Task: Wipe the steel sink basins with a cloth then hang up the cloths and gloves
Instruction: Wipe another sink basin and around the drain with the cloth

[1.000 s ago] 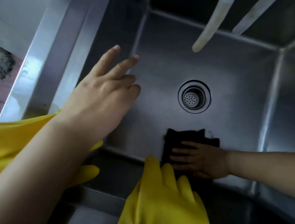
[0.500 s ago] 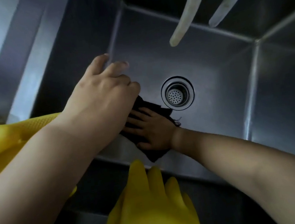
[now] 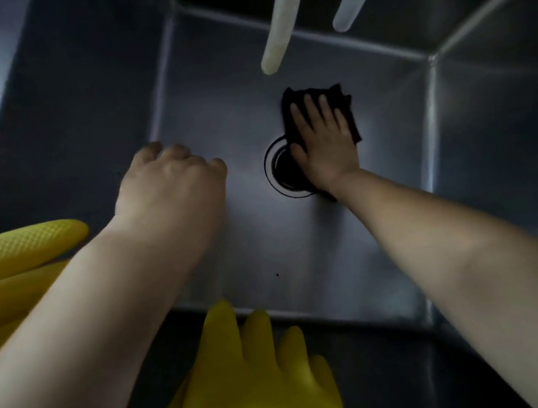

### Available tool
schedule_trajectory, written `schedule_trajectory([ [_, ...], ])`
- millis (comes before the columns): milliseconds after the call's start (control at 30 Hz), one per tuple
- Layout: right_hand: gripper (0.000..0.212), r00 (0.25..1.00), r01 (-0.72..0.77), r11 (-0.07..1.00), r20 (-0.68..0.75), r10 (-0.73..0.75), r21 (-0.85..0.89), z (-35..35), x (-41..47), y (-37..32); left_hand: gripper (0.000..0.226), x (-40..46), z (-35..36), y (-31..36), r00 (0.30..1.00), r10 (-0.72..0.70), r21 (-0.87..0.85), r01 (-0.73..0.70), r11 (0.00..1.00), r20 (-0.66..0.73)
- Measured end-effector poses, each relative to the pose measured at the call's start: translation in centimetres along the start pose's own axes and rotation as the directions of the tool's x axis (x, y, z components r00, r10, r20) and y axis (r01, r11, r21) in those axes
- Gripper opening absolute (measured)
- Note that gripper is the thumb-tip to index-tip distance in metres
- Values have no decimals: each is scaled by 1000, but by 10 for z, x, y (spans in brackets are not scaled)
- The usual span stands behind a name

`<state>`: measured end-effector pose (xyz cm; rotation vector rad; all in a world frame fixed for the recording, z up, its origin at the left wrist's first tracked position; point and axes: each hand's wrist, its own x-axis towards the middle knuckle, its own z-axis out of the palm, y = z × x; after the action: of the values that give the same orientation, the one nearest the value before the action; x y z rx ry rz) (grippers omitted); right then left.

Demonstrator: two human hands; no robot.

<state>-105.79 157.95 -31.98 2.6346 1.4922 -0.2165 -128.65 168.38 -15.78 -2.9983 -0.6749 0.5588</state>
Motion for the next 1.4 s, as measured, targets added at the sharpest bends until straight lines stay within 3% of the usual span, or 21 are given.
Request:
schedule_trajectory([
  [100, 68, 998, -68, 996, 4, 68, 61, 2, -42, 22, 24, 0, 4, -5, 999, -49, -63, 51, 997, 23],
  [200, 69, 995, -87, 996, 40, 86, 26, 5, -97, 27, 20, 2, 0, -12, 994, -104, -143, 97, 985, -38],
  [367, 73, 970, 213, 977, 111, -215, 27, 13, -163, -7, 17, 7, -5, -13, 989, -118, -203, 98, 974, -92],
  [600, 65, 861, 500, 865, 87, -501, 36, 11, -96, -101, 30, 13, 3, -15, 988, -153, -257, 139, 956, -34],
  [733, 51, 747, 664, 741, -50, -663, 104, 3, -67, -149, 32, 17, 14, -19, 986, -164, -261, 155, 953, -15],
  [833, 54, 668, 743, 658, -85, -739, 123, 7, -75, -153, 32, 17, 17, -21, 986, -166, -269, 156, 950, -15],
  [933, 56, 577, 815, 576, 11, -817, 61, 21, -105, -133, 33, 14, 14, -20, 984, -179, -282, 172, 944, 0],
  [1033, 56, 547, 830, 551, 63, -834, 83, 30, -139, -88, 31, 15, 11, -19, 979, -199, -288, 205, 935, 50],
  [1167, 61, 595, 799, 601, 132, -793, 14, 30, -167, -3, 29, 16, 11, -16, 981, -192, -277, 196, 941, 40],
  [1400, 77, 884, 462, 875, 162, -439, -144, 10, -112, 71, 27, 18, 24, -14, 989, -140, -271, 120, 955, -56],
])
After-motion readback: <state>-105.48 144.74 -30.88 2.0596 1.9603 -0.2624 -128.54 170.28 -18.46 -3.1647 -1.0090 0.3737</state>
